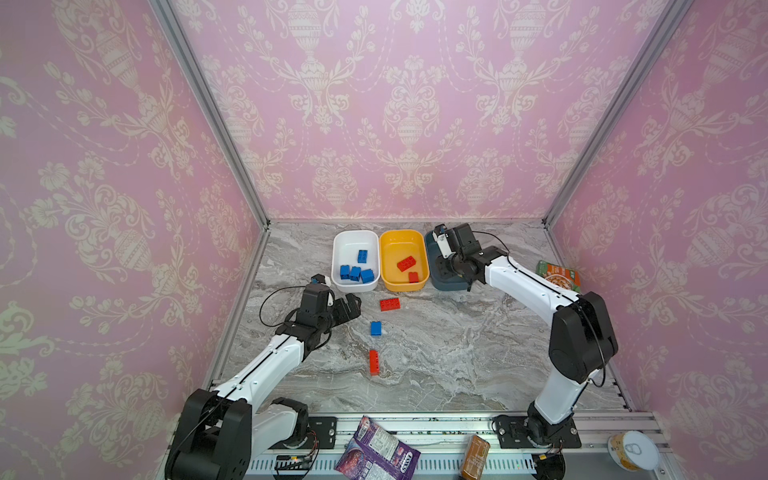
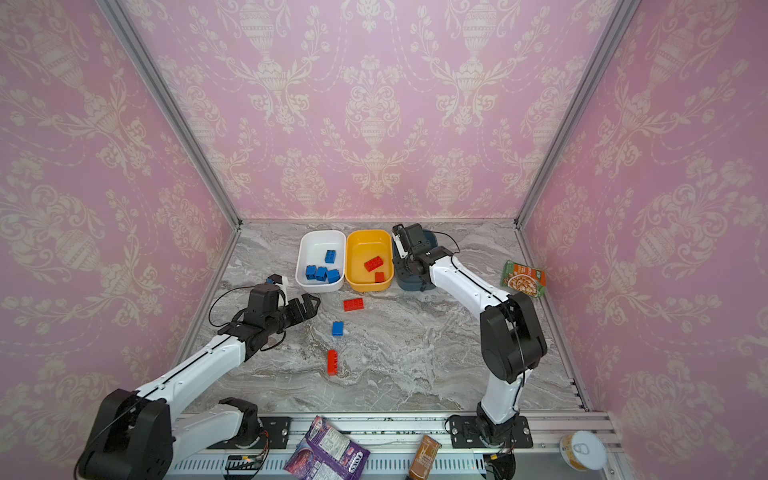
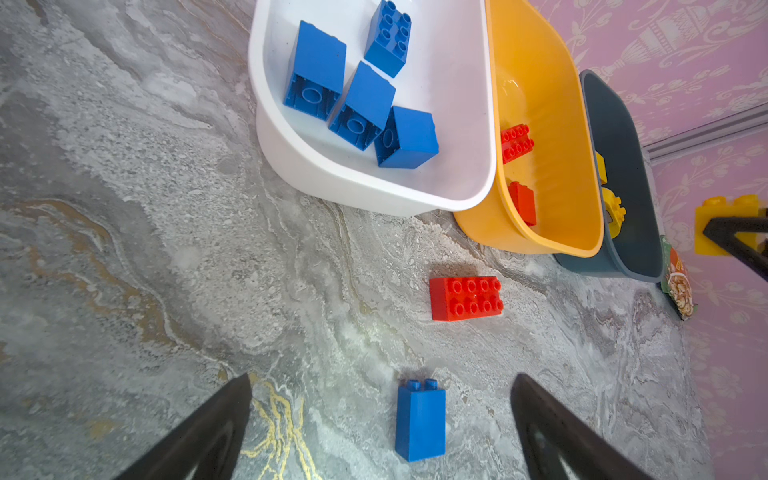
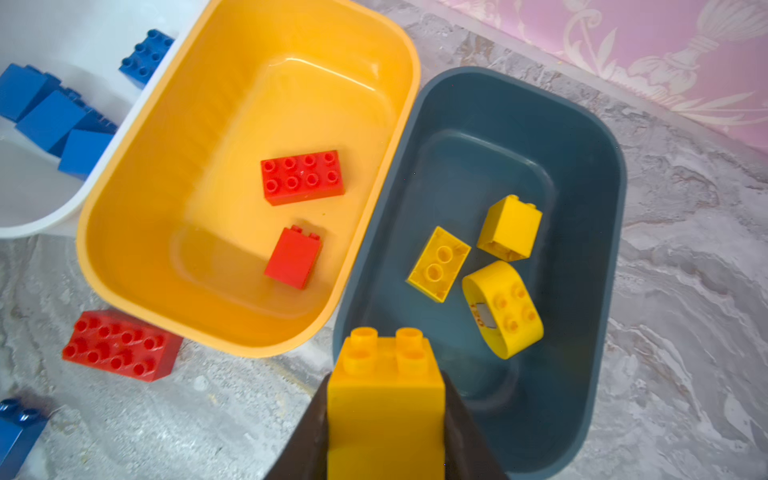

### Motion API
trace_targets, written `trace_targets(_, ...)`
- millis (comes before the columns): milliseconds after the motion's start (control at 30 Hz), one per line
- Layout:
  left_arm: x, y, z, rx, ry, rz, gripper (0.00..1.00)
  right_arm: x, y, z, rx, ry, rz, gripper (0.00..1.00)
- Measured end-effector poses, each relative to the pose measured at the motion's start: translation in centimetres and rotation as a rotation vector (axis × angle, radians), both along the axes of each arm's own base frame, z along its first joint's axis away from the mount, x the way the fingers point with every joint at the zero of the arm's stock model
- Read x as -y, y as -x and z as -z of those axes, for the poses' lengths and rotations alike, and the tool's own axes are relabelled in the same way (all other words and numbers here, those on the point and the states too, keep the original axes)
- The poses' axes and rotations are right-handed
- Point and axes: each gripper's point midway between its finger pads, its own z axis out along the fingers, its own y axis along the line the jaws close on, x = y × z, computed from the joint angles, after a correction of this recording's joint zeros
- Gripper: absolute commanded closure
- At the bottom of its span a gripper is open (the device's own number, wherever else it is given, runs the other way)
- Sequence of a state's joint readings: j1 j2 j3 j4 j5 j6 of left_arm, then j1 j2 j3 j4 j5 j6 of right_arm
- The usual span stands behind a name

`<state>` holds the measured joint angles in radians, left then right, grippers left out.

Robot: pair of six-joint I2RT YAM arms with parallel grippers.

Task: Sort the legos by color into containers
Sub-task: 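Carry the yellow brick into the teal container and open the right gripper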

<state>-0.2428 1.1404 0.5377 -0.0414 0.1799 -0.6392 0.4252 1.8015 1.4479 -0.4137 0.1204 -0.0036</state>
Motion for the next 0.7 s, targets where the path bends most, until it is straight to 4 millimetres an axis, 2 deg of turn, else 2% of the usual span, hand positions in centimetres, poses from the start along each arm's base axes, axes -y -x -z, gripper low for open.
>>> trace_targets(100, 0.0, 0.0, 0.0, 0.000, 0.002, 0.002, 0.01, 1.0, -2.7, 0.1, 0.016, -0.013, 0.037, 0.80)
trace_targets(200, 0.1, 0.0, 0.0, 0.000, 0.002, 0.003, 0.01, 1.6, -5.1, 1.3, 0.007, -0.025, 0.062, 0.80)
trace_targets(400, 0.1, -0.1, -0.2, 0.003, 0.003, 0.003, 0.01, 2.0, -8.3, 4.7, -0.034, -0.037, 0.076, 0.80)
trace_targets(567, 0.1, -0.1, -0.2, 0.003, 0.003, 0.003, 0.01, 1.6, -10.3, 6.2, -0.042, -0.048, 0.075, 0.79)
trace_targets(633, 0.1, -0.1, -0.2, 0.003, 0.002, 0.002, 0.01, 1.4, -11.1, 6.4, -0.038, -0.053, 0.074, 0.76)
trace_targets(700, 0.1, -0.1, -0.1, 0.001, 0.002, 0.002, 0.01, 1.2, -11.7, 6.5, -0.036, -0.057, 0.072, 0.65)
